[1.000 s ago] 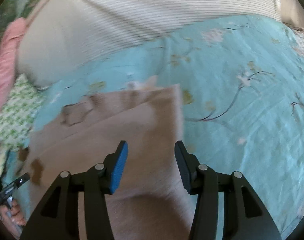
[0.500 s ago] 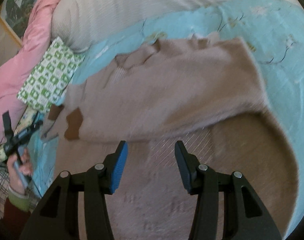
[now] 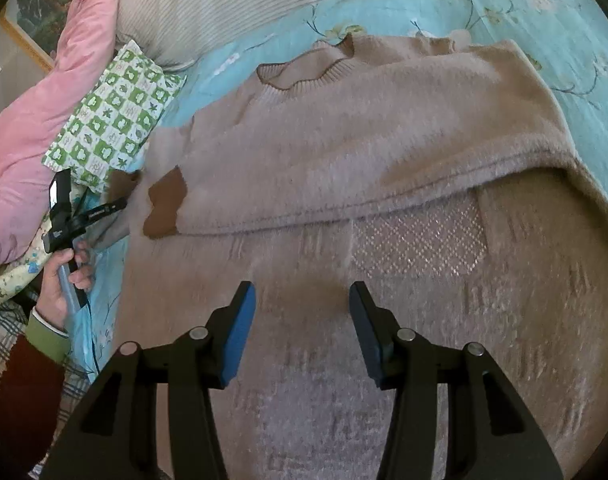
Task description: Fold small clothes
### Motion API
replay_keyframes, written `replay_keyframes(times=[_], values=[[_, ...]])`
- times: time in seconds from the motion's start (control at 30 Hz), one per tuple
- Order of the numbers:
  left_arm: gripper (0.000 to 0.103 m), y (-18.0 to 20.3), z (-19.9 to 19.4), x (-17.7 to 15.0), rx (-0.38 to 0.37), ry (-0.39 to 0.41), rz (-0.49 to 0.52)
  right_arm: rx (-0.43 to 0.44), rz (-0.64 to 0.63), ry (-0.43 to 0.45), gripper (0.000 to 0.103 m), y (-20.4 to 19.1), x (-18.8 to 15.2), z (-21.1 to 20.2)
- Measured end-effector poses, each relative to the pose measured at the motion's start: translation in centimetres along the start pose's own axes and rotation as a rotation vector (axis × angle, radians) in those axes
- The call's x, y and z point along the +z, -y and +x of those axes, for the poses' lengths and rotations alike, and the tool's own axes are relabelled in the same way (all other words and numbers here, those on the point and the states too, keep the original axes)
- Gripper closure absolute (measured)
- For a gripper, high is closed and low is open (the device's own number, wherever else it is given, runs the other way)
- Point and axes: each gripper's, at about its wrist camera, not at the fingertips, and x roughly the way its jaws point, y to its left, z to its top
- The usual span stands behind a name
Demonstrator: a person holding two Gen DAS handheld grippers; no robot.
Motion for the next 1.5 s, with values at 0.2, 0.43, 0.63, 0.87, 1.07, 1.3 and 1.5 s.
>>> replay_keyframes(times=[0.2,0.43,0.63,0.87,1.07,1.3,1.5], values=[[0.098,3.4,-6.8,-1.1,-0.091,0.135,-0.031,0.011,0.022,0.012,0.053,0.5,-0.4,-0.5],[0.097,13.1,-12.3,-1.3,-0.276,0.211,0.014,0.01,0.055,0.072,0.053,1.9,-0.4,-2.8],[0.097,23.1,-11.3,-2.0,-0.401,0.158,0.083,-0.023,0.094,0.122,0.053,4.6,-0.8,-5.6],[0.097,32.1,-9.2,-2.8,-0.491,0.12,0.132,-0.076,0.163,0.158,0.053,8.3,-1.7,-8.2],[0.085,36.9,-5.3,-4.4,-0.512,0.022,0.212,-0.085,0.207,0.17,0.053,9.6,-2.0,-8.6],[0.041,34.9,-6.1,-6.8,-0.497,0.01,0.256,-0.068,0.221,0.152,0.051,9.2,-1.2,-7.8],[0.036,26.2,-9.2,-8.7,-0.41,0.057,0.178,-0.024,0.207,0.152,0.045,7.7,1.3,-6.1]])
